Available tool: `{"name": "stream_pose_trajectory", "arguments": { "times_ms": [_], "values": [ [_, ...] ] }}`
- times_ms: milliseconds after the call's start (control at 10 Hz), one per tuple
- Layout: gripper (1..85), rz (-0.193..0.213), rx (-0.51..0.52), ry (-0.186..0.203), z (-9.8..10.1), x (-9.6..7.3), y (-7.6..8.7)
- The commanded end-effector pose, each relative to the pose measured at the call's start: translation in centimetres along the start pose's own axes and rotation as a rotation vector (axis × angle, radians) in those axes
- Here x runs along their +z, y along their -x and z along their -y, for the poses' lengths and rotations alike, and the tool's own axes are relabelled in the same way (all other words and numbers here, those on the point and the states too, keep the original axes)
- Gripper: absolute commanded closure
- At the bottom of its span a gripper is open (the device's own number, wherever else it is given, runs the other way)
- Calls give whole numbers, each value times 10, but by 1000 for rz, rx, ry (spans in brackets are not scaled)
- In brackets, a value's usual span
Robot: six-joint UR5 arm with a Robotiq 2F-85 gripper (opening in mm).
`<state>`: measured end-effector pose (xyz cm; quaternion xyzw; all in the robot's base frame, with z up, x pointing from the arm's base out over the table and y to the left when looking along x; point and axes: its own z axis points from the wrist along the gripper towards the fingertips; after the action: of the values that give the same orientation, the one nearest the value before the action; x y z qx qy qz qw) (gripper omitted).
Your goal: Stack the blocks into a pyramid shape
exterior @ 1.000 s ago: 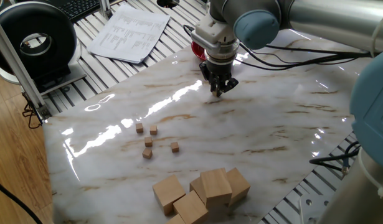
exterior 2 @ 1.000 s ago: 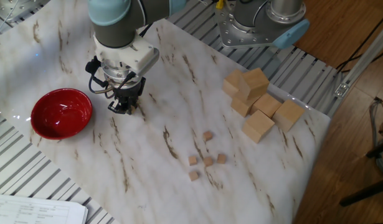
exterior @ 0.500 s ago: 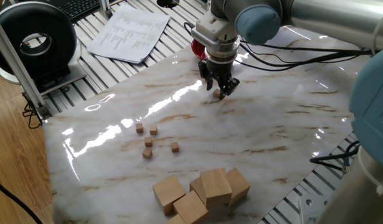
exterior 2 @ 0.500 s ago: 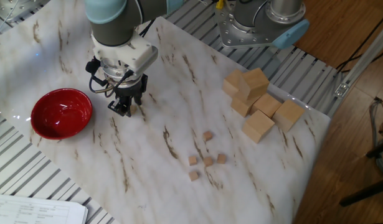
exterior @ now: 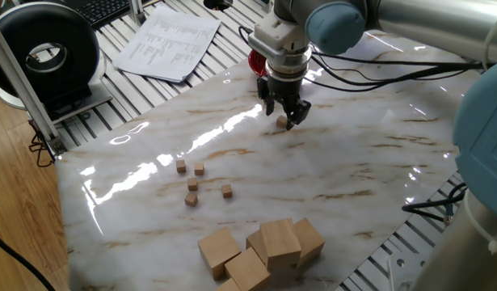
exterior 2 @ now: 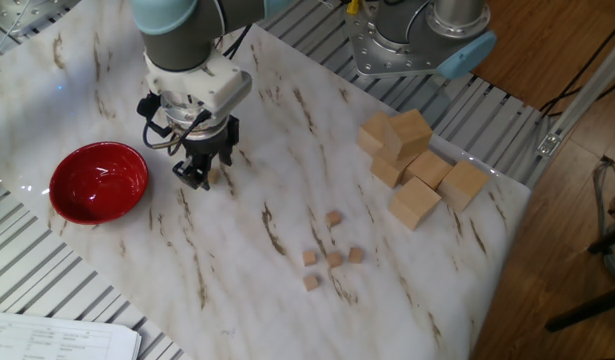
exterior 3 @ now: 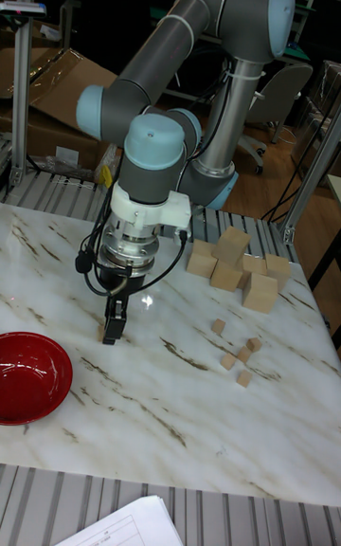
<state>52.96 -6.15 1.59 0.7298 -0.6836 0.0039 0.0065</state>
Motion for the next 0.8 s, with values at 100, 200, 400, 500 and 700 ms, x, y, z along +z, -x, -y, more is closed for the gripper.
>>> {"name": "stream_pose_trajectory", "arguments": {
  "times_ms": [100,200,400,500,700],
  "values": [
    [253,20,106,15,8,-15,22],
    [257,29,138,23,9,-19,31],
    [260,56,168,31,11,-24,48],
    [263,52,168,34,11,-25,50],
    [273,45,209,38,15,-29,67]
  ]
}}
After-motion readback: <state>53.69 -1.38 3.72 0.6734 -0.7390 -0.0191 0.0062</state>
